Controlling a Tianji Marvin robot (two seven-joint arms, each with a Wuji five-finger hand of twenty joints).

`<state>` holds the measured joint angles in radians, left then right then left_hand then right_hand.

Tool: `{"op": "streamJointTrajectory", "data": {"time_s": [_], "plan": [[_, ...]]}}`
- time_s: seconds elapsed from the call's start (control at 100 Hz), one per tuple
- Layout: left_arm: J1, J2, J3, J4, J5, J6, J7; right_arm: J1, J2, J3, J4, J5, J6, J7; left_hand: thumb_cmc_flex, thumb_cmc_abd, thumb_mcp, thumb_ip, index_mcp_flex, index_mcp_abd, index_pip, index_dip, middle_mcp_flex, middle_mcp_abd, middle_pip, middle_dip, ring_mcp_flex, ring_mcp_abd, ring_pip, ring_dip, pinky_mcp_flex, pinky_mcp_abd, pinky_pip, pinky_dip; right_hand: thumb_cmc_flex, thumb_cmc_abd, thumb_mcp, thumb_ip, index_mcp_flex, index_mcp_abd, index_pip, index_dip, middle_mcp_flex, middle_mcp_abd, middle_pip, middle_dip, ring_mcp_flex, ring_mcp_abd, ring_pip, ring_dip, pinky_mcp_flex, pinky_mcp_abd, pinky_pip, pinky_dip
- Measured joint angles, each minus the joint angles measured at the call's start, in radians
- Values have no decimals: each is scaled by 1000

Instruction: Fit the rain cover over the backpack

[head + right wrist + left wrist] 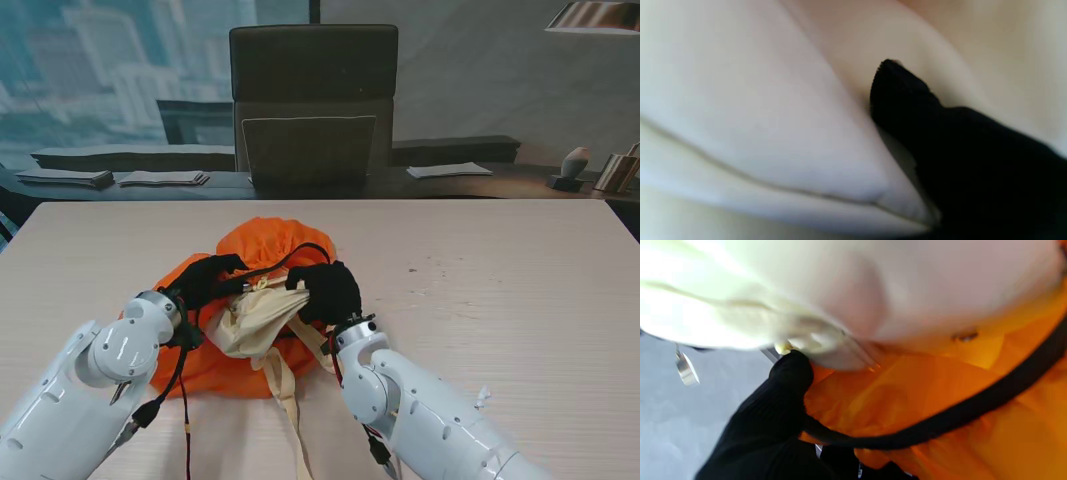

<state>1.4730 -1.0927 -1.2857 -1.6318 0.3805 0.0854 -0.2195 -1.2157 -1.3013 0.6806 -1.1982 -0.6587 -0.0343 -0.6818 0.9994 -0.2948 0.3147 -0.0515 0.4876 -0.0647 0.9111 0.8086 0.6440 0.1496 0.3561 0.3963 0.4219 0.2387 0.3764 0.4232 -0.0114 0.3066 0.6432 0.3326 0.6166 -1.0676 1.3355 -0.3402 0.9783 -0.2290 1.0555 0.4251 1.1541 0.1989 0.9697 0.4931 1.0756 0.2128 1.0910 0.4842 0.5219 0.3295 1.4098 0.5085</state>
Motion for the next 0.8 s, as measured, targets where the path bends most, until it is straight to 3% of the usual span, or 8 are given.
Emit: {"op": "streamJointTrajectory", "data": {"time_s": [0.05,0.08,0.12,0.24,0.5,0.62,0.72,0.8], "plan": [[2,11,-8,-8,-8,-34,-68,-3,-1,2,0,3,0,-11,-136,-6,3,5,-95,6,-119,-59,-59,0,-21,-11,-31,-11,-36,-12,-11,-8,-48,-22,0,0,0,-5,0,0,0,-9,0,0,0,0,0,0,0,1,0,0,0,0],[2,19,-13,-12,-10,-68,-116,-4,-2,3,0,4,0,-14,-206,12,1,30,-145,21,-203,-124,-102,0,-30,-12,-56,-14,-47,-14,-18,-9,-72,-35,0,0,0,-5,0,0,1,-9,0,0,0,0,0,0,0,1,0,0,1,0],[2,31,-16,-14,-8,-119,-166,-7,-2,5,-3,7,1,-14,-277,13,-64,31,-196,45,-306,-223,-161,1,-43,-22,-93,-15,-68,-22,-29,-10,-109,-48,0,0,0,-5,0,0,2,-9,0,0,0,0,0,0,1,6,0,0,1,0],[0,61,-12,-25,-13,-164,-230,-14,-5,8,-12,24,24,-12,-352,9,-277,38,-271,80,-470,-425,-276,2,-86,-36,-170,-21,-133,-35,-44,-10,-233,-58,0,0,0,-5,0,0,4,-10,0,9,0,0,0,0,1,10,0,12,2,0],[-21,67,21,-17,-88,-173,-224,14,-27,-23,6,35,123,-18,-464,-23,-308,38,-298,112,-527,-491,-381,-11,-121,-48,-245,-22,-207,-53,-29,2,-459,-58,0,-25,2,-5,0,-5,22,-34,15,15,-1,5,6,3,1,27,23,35,6,11],[-25,68,32,-23,-19,-186,-237,24,-45,-27,21,52,154,-33,-482,-42,-308,38,-299,149,-572,-530,-442,-9,-167,-85,-297,-23,-236,-74,-30,3,-526,-57,12,-37,11,-5,2,16,27,-34,16,28,-1,9,10,16,1,48,32,46,14,14],[-23,77,32,-46,-14,-183,-299,31,-51,-32,27,54,168,-31,-485,-69,-307,38,-311,157,-648,-568,-463,-14,-228,-105,-334,-23,-253,-92,-40,3,-550,-46,12,-51,13,-5,5,52,35,-47,38,34,-2,13,33,23,4,50,57,58,16,25],[-26,89,44,-75,153,-195,-318,28,-58,-24,26,82,169,-34,-454,-82,-306,37,-324,153,-686,-589,-480,-41,-237,-118,-319,-46,-259,-92,-39,4,-550,-36,12,-63,13,-5,6,83,36,-58,47,39,-2,19,36,30,13,56,61,66,16,40]]}}
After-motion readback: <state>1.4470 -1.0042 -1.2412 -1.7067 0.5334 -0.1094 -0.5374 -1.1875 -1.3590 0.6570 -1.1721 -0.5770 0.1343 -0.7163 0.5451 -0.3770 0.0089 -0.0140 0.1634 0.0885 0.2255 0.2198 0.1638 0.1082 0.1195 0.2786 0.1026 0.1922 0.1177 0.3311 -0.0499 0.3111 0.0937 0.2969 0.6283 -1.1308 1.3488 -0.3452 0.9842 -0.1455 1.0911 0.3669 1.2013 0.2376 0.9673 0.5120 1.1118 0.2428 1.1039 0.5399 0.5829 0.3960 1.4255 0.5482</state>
